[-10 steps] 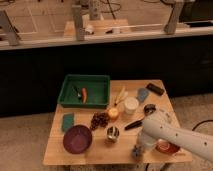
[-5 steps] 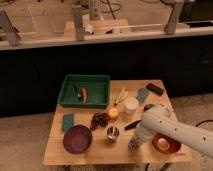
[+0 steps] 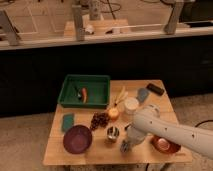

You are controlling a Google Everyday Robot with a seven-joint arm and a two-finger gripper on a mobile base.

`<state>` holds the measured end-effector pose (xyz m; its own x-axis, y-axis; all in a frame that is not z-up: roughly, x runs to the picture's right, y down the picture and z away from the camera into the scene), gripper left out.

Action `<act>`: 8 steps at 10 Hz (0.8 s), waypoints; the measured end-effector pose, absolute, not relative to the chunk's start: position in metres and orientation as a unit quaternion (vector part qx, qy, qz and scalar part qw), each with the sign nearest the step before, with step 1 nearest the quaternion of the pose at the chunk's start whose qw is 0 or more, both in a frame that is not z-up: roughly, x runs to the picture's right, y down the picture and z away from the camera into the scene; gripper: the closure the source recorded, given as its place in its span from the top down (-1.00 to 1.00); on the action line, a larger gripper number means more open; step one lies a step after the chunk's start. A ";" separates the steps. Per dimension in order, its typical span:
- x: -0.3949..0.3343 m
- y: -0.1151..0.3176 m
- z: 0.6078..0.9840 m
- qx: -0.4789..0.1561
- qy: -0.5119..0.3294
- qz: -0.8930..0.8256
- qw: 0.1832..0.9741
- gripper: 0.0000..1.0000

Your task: Wipe table surface with towel

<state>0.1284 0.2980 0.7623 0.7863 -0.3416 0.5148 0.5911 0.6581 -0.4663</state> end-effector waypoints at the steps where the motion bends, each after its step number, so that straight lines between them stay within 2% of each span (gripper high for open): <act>1: 0.128 0.305 0.751 -0.322 -0.198 -0.272 0.885 -1.00; 5: 0.134 0.349 0.705 -0.335 -0.205 -0.292 0.872 -1.00; 8: 0.152 0.358 0.706 -0.341 -0.193 -0.273 0.879 -1.00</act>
